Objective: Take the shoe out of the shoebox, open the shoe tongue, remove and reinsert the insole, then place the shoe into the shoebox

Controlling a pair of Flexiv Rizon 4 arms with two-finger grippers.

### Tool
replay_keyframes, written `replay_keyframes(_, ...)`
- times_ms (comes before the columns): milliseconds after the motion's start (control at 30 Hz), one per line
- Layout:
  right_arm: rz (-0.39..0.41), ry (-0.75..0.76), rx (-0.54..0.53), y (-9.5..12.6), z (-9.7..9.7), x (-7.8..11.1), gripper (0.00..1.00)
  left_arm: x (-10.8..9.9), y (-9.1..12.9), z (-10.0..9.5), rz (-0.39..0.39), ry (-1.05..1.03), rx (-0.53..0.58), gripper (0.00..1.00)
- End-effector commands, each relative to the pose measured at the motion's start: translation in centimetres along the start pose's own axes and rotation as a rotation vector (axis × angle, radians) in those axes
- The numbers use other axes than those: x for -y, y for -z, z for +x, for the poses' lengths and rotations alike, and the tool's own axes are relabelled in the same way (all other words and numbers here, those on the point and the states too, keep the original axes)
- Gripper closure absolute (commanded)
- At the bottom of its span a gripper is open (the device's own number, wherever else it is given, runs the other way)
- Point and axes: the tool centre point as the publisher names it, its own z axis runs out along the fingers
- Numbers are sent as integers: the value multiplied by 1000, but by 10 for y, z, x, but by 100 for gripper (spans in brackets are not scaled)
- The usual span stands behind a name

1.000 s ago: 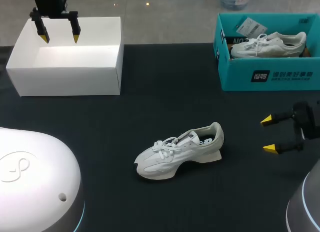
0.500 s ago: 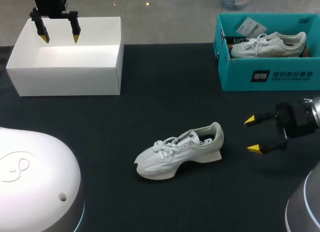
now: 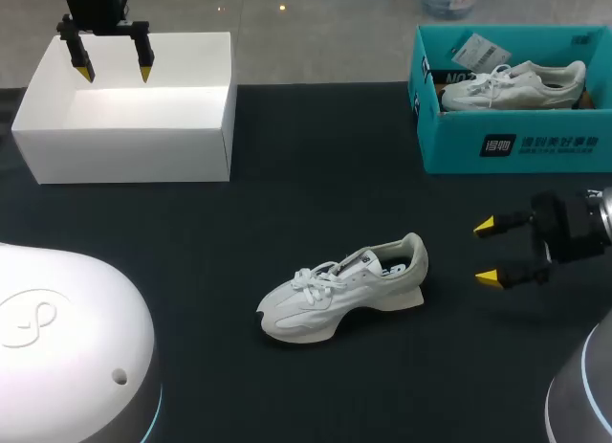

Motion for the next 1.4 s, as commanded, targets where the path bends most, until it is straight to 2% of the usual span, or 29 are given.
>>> replay_keyframes(33, -29, -3, 61, 25, 21, 6, 0, 0, 0, 0, 0, 0, 0, 0)
replay_keyframes(267, -91, 44, 31, 46, 21, 14, 0, 0, 0, 0, 0, 0, 0, 0)
replay_keyframes(433, -67, 49, 1, 56, 16, 19, 0, 0, 0, 0, 0, 0, 0, 0)
replay_keyframes(933, -76, 44, -28, 46, 12, 17, 0, 0, 0, 0, 0, 0, 0, 0)
replay_keyframes(1400, -63, 33, -27, 46, 13, 16, 0, 0, 0, 0, 0, 0, 0, 0)
